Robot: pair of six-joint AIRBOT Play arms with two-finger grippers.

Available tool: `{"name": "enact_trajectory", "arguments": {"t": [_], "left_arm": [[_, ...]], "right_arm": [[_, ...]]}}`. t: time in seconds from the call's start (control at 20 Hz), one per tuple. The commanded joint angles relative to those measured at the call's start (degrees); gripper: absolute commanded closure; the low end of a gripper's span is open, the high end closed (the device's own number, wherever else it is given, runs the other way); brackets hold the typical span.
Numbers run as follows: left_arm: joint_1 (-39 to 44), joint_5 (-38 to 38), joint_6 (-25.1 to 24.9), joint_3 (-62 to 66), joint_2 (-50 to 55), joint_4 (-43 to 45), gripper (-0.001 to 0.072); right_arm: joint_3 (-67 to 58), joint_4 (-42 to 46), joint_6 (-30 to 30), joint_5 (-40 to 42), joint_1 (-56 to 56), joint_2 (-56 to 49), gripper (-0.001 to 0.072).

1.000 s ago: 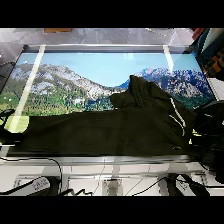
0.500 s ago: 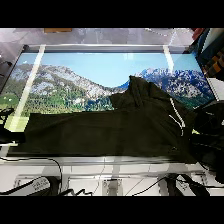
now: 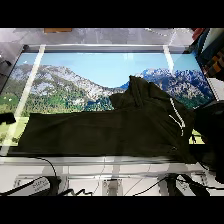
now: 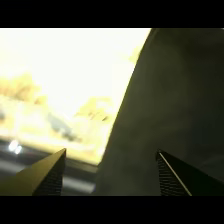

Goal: Fold the clothes and pants, and hang the long-sleeved shirts on hangers.

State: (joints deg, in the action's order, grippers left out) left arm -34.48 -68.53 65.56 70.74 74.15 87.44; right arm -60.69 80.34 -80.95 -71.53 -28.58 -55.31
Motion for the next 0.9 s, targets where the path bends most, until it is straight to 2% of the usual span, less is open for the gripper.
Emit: {"name": "enact_trajectory", "arguments": {"t": [0.0, 0.05, 0.1, 0.2, 0.35, 0.7, 0.85], "left_arm": [[5.11, 4.13, 1.95, 4.44, -0.22, -11.8, 0.0141], [7.26, 6.16, 1.95, 4.57, -0.48, -13.49, 0.0197], [9.77, 8.41, 1.68, 4.66, -0.85, -13.9, 0.029], [14.75, 12.59, 0.61, 4.7, -1.6, -13.81, 0.0347], [20.46, 15.85, -0.39, 4.72, -2.71, -13.81, 0.0346], [26.93, 16.74, -0.37, 4.7, -3.61, -14.32, 0.0346], [29.51, 16.74, -0.35, 4.7, -2.73, -20.57, 0.0343]], "right_arm": [[-4.83, -13.16, -0.37, 14.21, 3.8, 0.07, 0.0011], [-4.85, -13.07, -0.37, 17.25, 6.12, 0.02, 0.0011], [-4.85, -12.44, -0.35, 19.23, 8.68, -0.28, 0.0012], [-4.85, -10.25, -0.39, 20.63, 14.19, -1.84, 0.0014], [-4.85, -5.73, -0.55, 21.73, 21.16, -5.7, 0.0042], [-5.03, -5.53, -2.08, 27.26, 30.05, -18.36, 0.0043], [-5.03, -5.49, -1.99, 31.06, 33.27, -21.7, 0.0043]]}}
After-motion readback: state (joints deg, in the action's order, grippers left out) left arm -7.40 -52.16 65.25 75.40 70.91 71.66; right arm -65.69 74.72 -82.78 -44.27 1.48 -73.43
